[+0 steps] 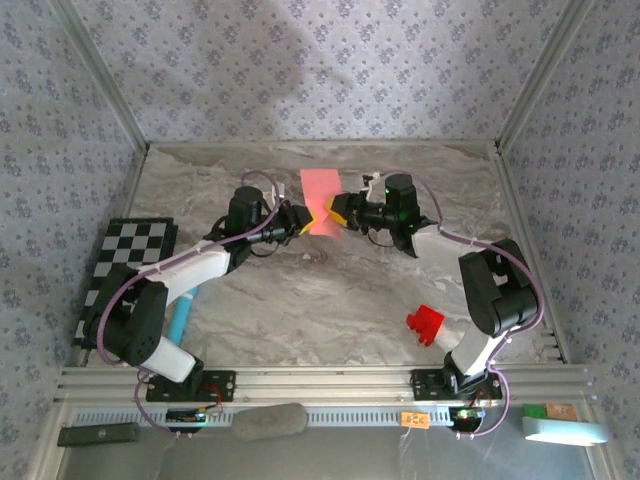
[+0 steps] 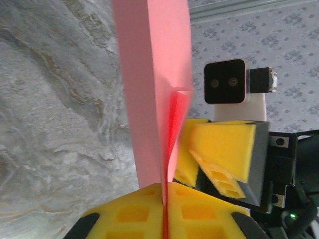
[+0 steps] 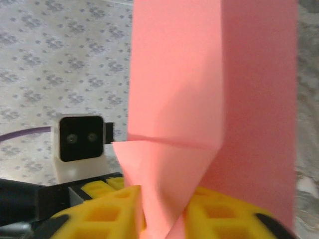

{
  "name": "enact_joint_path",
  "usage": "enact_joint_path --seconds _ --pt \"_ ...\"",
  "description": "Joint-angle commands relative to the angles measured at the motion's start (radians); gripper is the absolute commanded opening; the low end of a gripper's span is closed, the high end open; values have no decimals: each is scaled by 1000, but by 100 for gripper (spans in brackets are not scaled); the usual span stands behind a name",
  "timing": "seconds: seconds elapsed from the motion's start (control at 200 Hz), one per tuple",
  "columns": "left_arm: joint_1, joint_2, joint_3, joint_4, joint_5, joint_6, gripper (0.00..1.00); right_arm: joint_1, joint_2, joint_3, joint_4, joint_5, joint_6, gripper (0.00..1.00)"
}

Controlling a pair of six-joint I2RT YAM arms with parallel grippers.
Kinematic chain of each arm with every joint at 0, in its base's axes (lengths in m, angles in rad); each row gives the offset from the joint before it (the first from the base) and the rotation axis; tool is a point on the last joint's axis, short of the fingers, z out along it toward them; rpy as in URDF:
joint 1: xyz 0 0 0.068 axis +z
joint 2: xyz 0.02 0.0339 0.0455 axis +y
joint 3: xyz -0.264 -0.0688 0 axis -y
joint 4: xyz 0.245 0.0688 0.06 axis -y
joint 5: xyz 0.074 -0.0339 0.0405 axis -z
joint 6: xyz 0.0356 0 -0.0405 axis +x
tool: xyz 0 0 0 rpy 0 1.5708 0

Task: Fold a paper plane with a square sheet of paper (pick it up from the middle)
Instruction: Turn over the paper at the center of the table.

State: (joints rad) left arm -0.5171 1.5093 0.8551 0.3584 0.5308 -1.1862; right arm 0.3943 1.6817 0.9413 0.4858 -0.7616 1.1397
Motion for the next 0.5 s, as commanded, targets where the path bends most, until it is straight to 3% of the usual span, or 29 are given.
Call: enact_joint_path --seconds 0.0,0.195,0.36,0.495 --pt "7 -31 34 -130 -53 97 7 -22 -46 -14 -161 64 -112 37" --pt "-1 -37 150 -544 -244 335 6 -72 -132 -5 -424 214 -266 50" --pt "-57 23 344 -947 -583 531 9 -107 -210 4 -573 332 -379 56" --pt "-108 122 496 -1186 -844 581 9 -118 -257 7 -638 411 -429 60"
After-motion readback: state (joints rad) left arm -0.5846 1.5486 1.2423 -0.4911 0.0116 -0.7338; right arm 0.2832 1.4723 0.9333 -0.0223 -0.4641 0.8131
